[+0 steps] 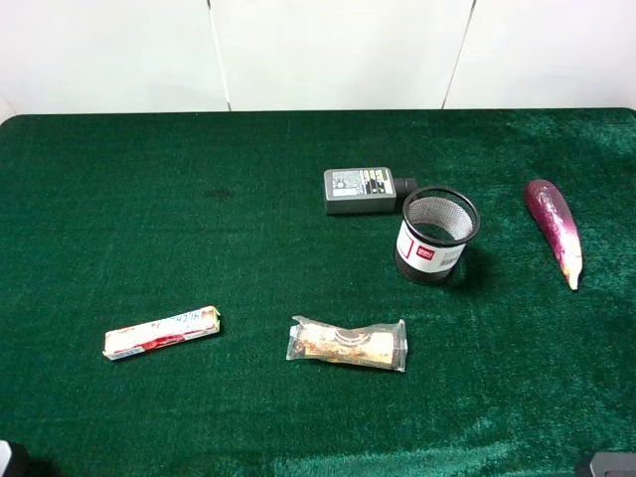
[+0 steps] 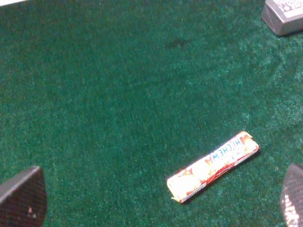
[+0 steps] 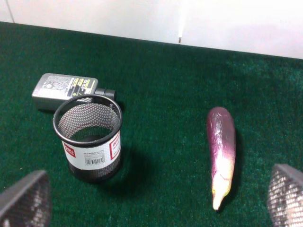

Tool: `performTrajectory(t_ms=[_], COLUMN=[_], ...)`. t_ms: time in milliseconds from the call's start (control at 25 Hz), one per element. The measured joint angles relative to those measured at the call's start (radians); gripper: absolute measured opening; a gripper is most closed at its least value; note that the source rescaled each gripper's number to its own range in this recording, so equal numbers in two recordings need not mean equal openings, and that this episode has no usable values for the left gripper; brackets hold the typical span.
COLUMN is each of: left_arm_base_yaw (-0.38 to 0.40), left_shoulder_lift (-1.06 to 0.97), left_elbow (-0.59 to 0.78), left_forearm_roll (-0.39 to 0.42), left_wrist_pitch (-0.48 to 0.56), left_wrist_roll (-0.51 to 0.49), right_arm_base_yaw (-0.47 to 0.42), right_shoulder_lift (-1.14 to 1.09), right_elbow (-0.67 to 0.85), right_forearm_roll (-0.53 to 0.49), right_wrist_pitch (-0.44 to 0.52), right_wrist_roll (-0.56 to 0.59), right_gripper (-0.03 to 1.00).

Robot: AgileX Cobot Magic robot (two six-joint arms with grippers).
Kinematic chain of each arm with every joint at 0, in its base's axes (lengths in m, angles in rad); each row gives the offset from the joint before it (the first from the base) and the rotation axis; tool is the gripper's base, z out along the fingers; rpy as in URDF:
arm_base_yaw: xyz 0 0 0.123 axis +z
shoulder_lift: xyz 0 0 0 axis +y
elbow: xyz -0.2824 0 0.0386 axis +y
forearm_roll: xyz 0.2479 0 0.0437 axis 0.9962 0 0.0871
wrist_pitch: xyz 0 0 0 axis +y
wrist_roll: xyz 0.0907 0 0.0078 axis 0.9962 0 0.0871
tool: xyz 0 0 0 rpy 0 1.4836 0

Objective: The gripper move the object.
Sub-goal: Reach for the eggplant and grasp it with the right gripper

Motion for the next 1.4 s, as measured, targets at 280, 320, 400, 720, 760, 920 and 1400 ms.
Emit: performTrajectory(t_ms=[280, 320, 400, 720, 760, 920, 1400], left_arm_base_yaw=[0.0, 0.0, 0.0, 0.0, 0.0, 0.0, 0.0], left_shoulder_lift=[0.0, 0.0, 0.0, 0.0, 0.0, 0.0, 0.0], left_elbow=[0.0, 0.0, 0.0, 0.0, 0.0, 0.0, 0.0], left_forearm_roll=[0.0, 0.0, 0.0, 0.0, 0.0, 0.0, 0.0], left_wrist_pitch=[0.0, 0.0, 0.0, 0.0, 0.0, 0.0, 0.001], left_wrist_roll=[0.0, 0.001, 0.001, 0.001, 0.001, 0.001, 0.001], right_arm_base_yaw=[0.0, 0.0, 0.0, 0.0, 0.0, 0.0, 0.0], right_shoulder_lift=[0.0, 0.0, 0.0, 0.0, 0.0, 0.0, 0.0], right_elbow=[0.0, 0.0, 0.0, 0.0, 0.0, 0.0, 0.0], right_forearm_roll=[0.0, 0.0, 0.0, 0.0, 0.0, 0.0, 0.0], right_wrist_pitch=[0.0, 0.0, 0.0, 0.001, 0.001, 0.001, 0.001], right_wrist_roll=[0.0, 0.0, 0.0, 0.0, 0.0, 0.0, 0.0], right_gripper=[1.0, 1.0, 1.0, 1.0, 1.0, 1.0, 1.0])
